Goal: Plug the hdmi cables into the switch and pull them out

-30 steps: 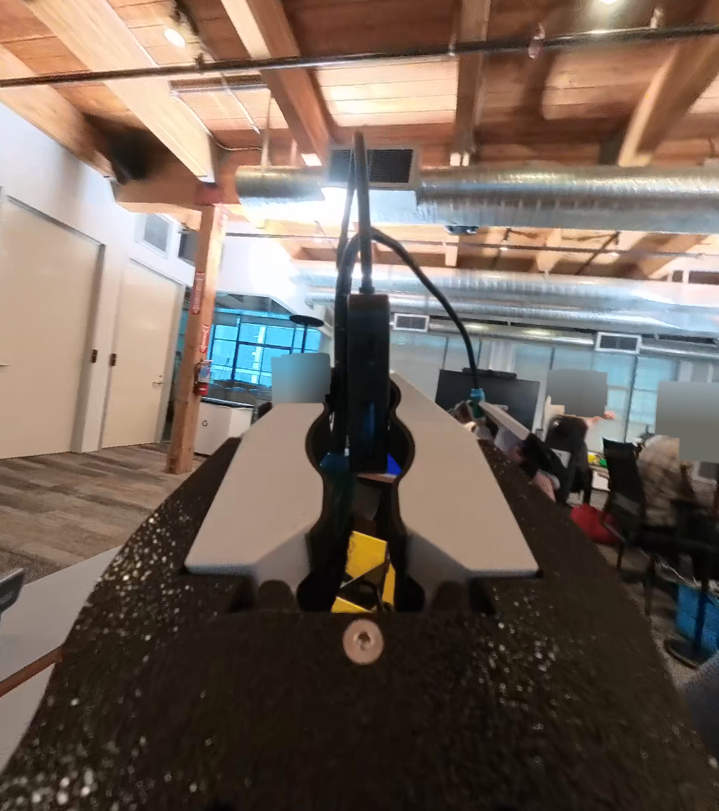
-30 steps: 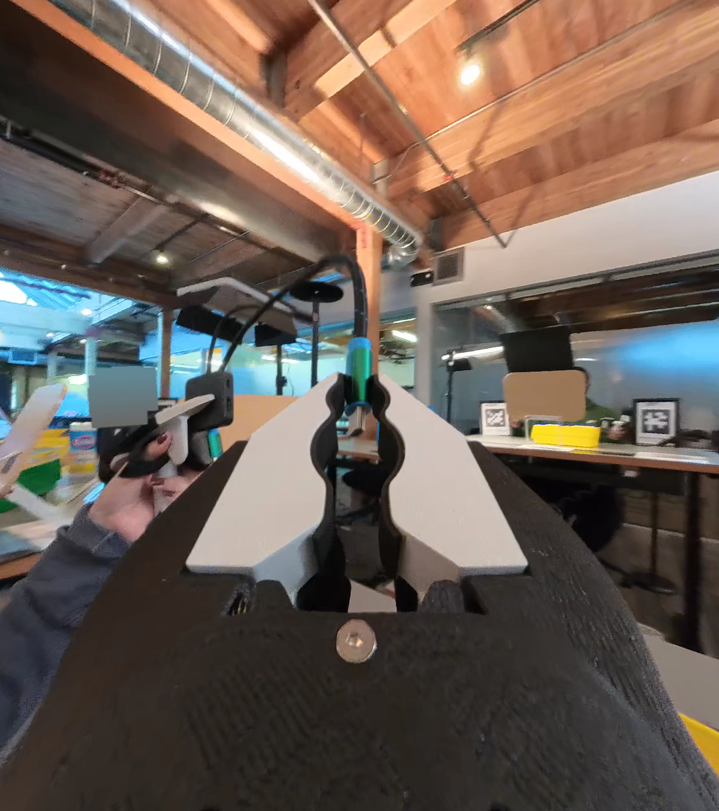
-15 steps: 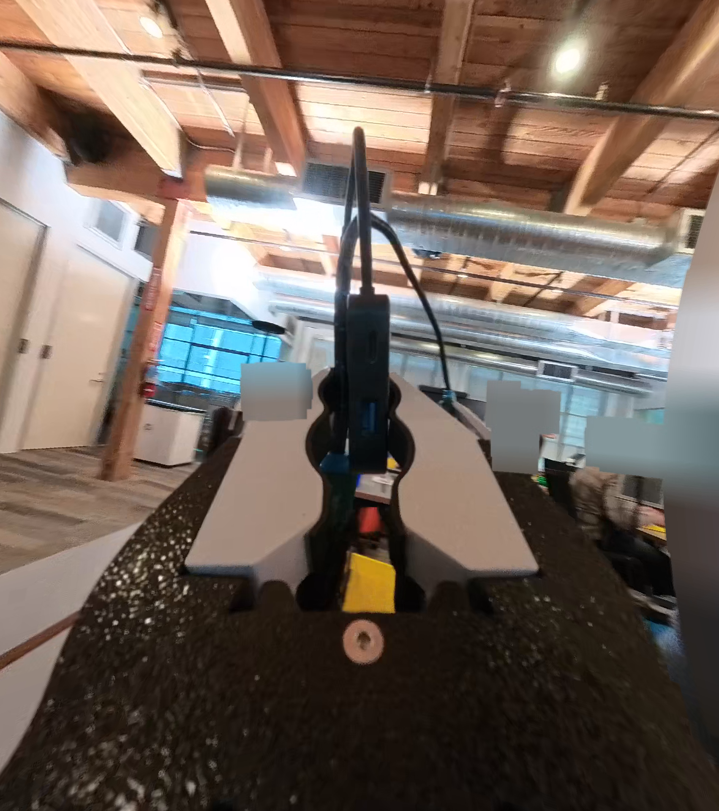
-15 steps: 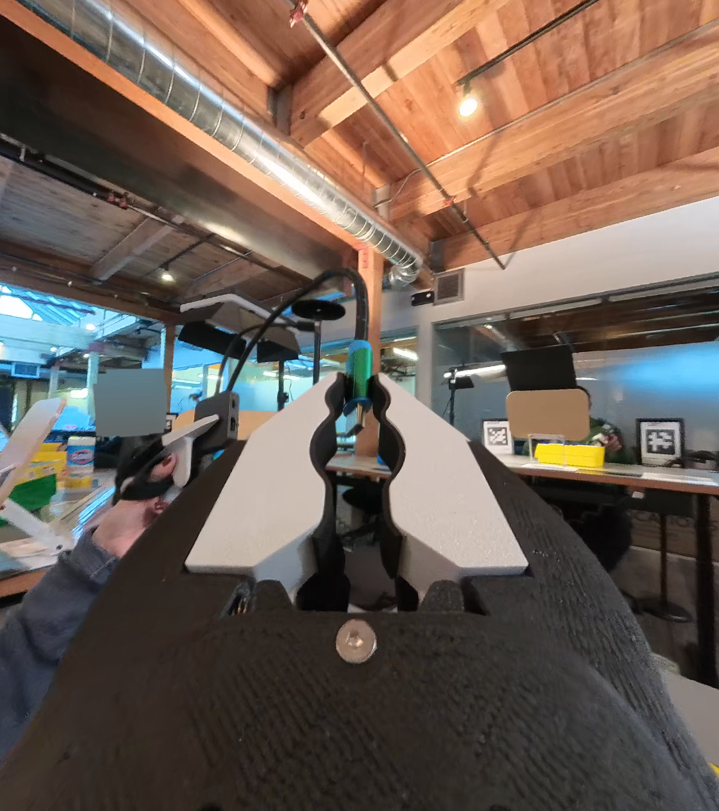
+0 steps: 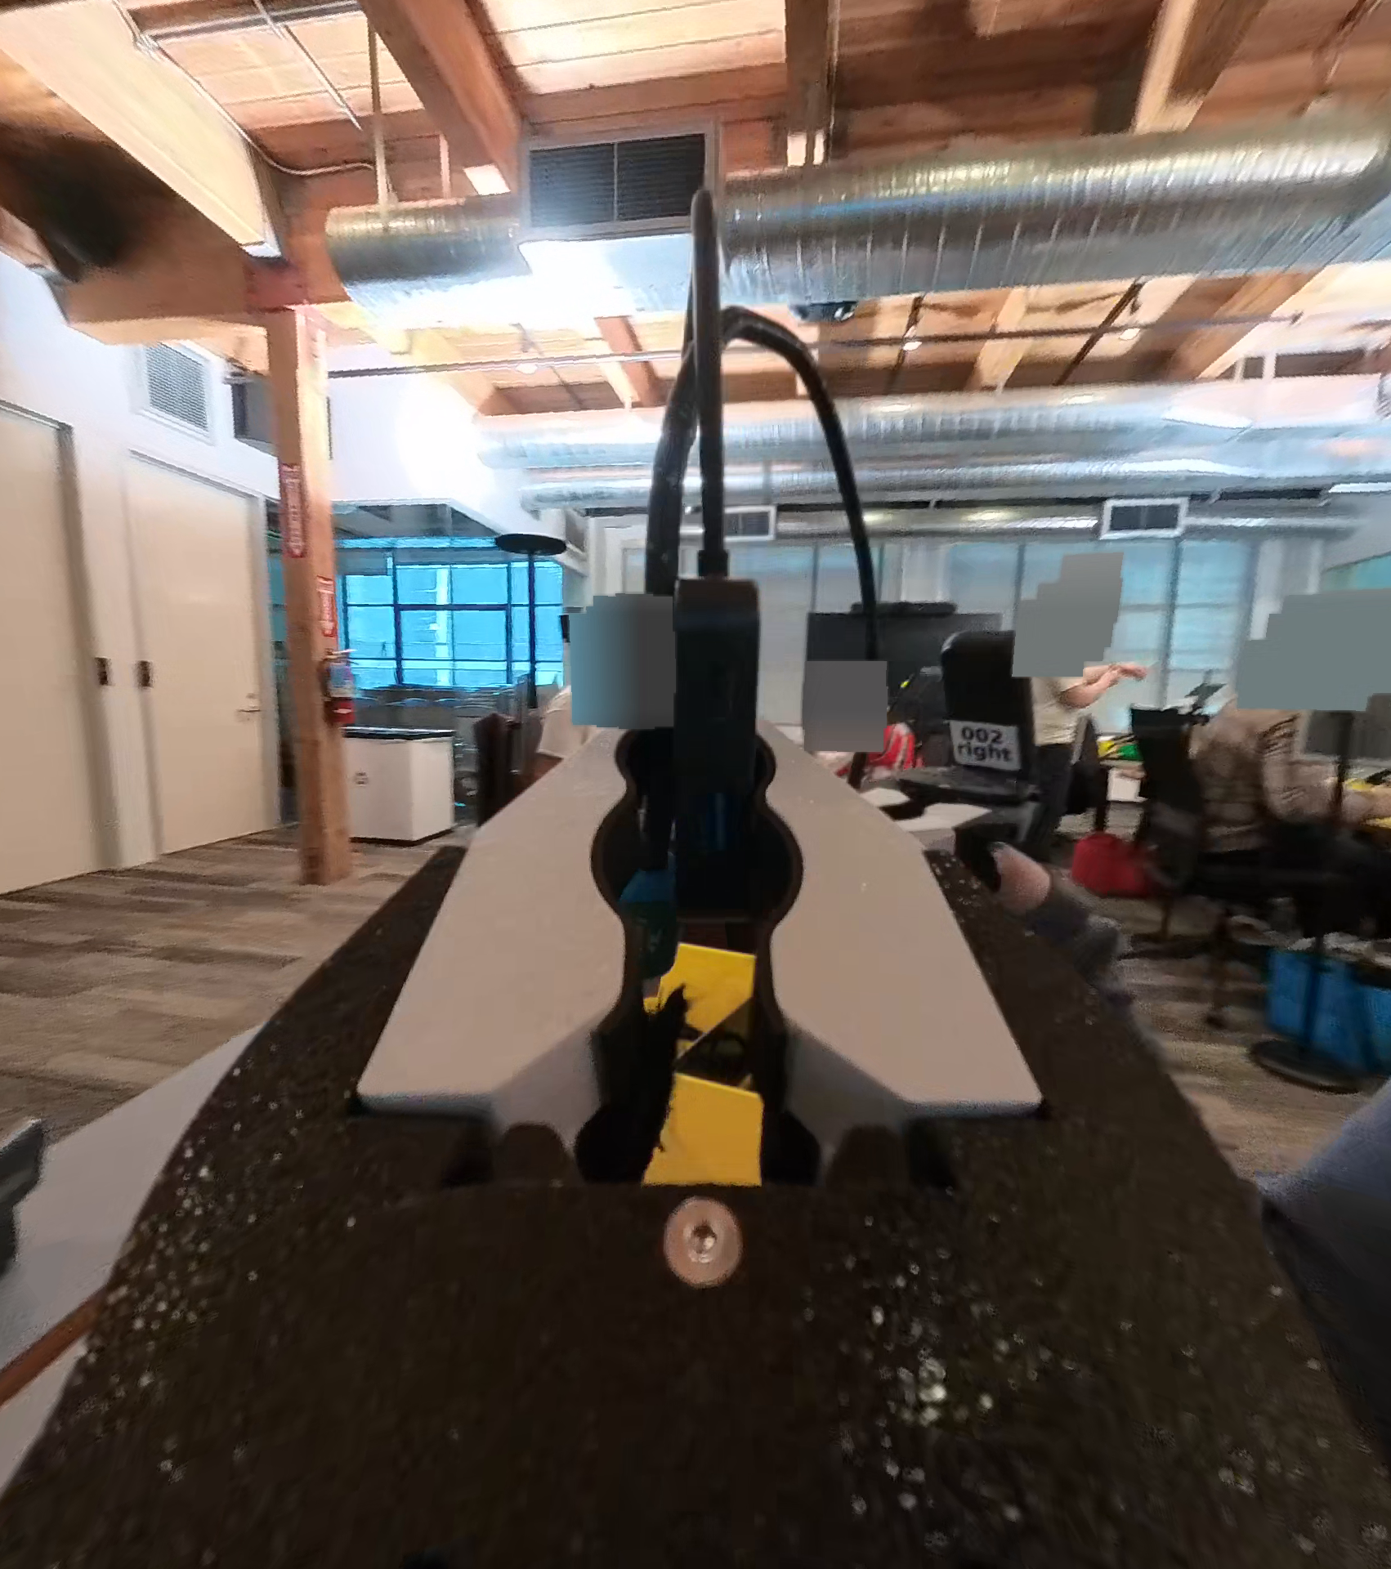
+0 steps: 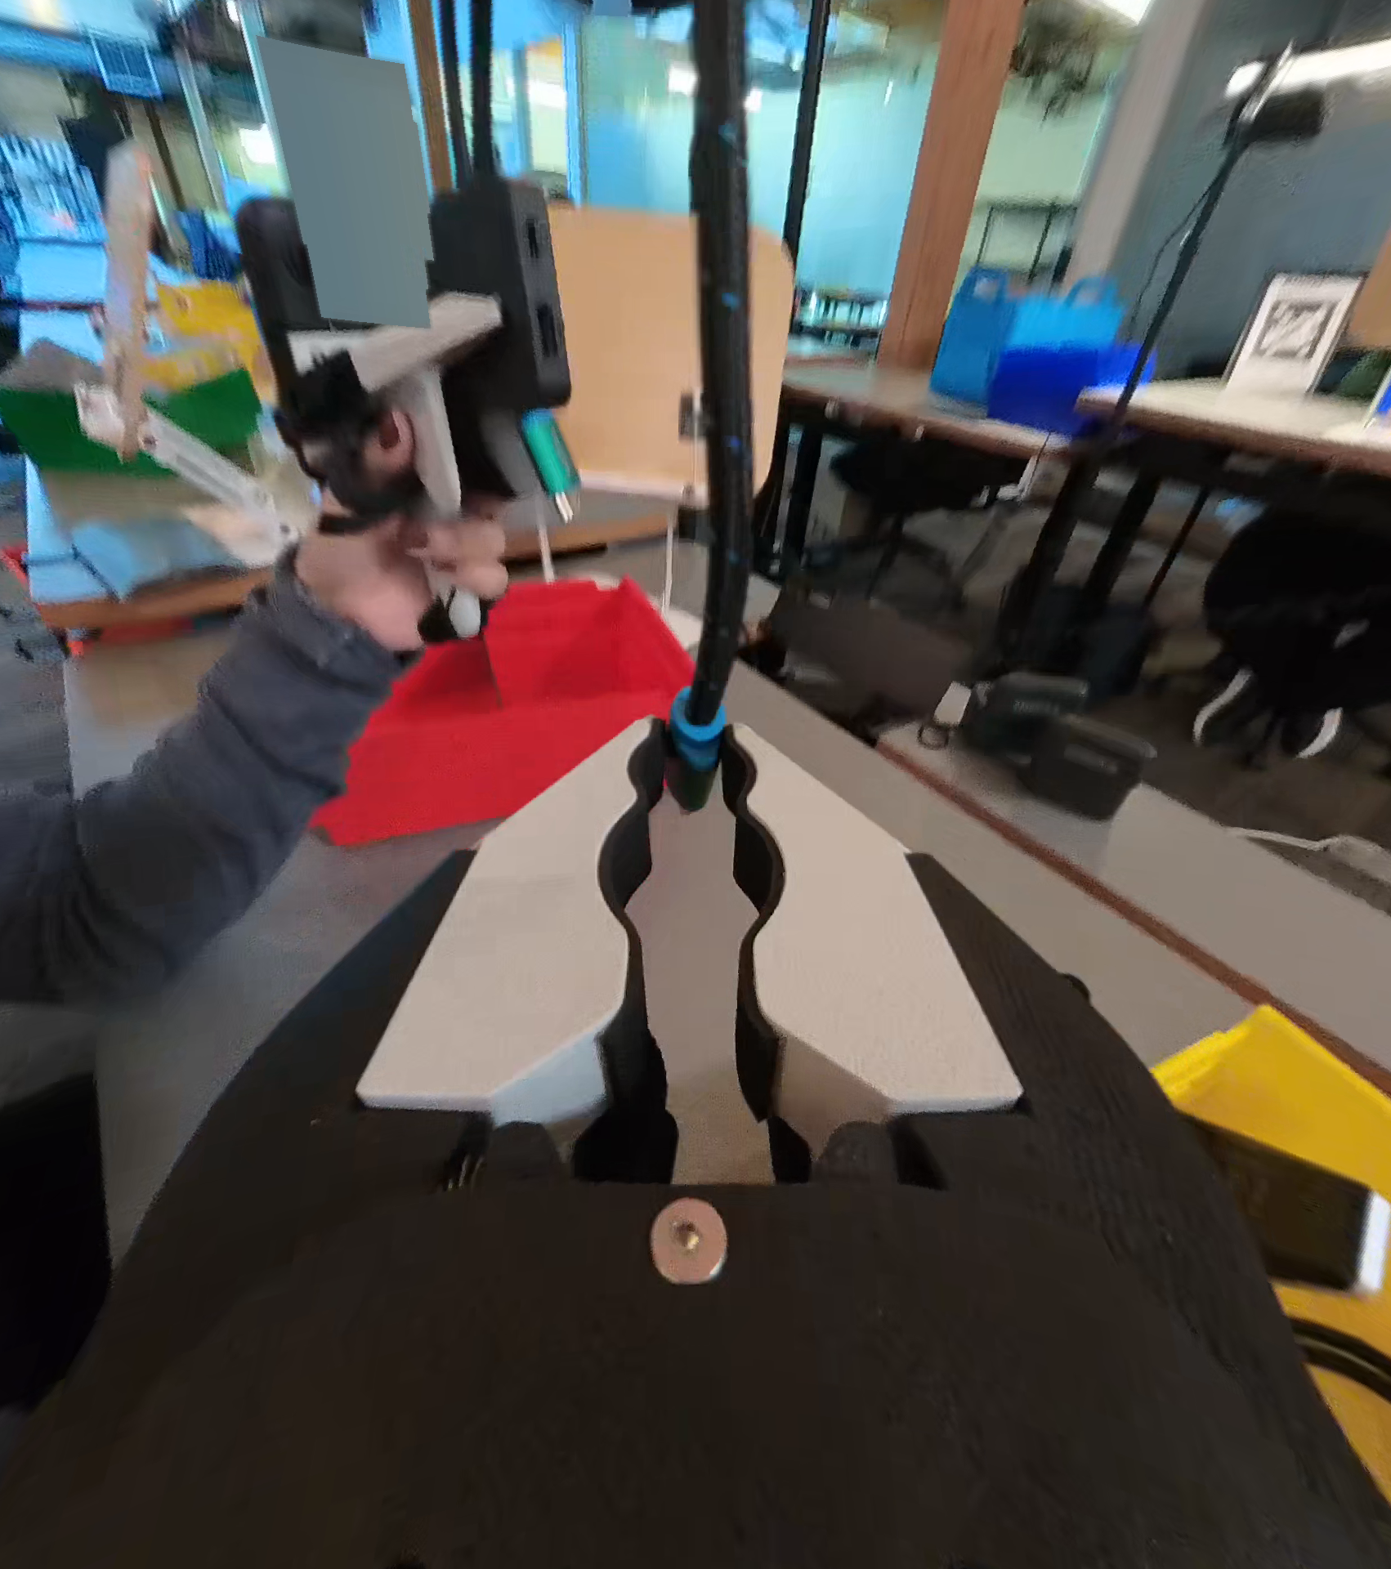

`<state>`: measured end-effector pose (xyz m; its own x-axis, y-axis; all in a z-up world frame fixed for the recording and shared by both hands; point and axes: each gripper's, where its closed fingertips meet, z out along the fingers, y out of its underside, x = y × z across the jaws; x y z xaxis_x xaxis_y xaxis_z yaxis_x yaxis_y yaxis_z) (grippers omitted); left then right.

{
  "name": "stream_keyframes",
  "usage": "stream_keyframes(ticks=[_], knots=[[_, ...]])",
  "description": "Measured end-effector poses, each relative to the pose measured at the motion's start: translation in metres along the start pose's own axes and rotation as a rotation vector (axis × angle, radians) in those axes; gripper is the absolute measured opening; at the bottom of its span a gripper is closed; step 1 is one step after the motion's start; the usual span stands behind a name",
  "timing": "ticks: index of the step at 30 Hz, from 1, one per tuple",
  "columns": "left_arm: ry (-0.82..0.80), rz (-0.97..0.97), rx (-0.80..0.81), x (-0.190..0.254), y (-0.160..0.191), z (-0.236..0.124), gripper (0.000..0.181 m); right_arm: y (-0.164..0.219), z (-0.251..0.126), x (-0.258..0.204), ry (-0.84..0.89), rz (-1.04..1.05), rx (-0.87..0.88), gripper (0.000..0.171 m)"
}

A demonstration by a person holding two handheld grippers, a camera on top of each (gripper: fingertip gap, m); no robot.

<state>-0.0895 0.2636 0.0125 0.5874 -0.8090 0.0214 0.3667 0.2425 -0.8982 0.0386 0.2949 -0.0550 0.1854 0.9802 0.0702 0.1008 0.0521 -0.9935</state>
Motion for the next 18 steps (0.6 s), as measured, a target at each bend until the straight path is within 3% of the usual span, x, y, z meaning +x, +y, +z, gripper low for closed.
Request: stream_keyframes(ticks=[3,5,11,14,16,18], knots=[[-0.030,0.055,-0.035,-0.001,0.003,0.001,0.018,0.013,0.013,-0.009,-0.058,-0.015,-0.076,0.016],[-0.042,0.081,-0.062,-0.002,0.007,0.001,0.018,0.014,0.017,-0.012,-0.064,-0.040,-0.084,0.035],[0.009,0.162,-0.175,0.008,0.022,0.002,0.018,-0.023,0.023,0.006,0.093,-0.111,0.068,0.066],[-0.021,0.254,-0.283,0.007,0.035,0.001,0.018,-0.043,0.015,0.016,0.221,-0.171,0.157,0.059],[-0.033,0.297,-0.340,0.007,0.042,0.001,0.018,-0.050,0.010,0.014,0.265,-0.243,0.183,0.027],[-0.013,0.311,-0.370,0.011,0.047,0.002,0.018,-0.053,0.007,0.014,0.306,-0.294,0.182,0.024]])
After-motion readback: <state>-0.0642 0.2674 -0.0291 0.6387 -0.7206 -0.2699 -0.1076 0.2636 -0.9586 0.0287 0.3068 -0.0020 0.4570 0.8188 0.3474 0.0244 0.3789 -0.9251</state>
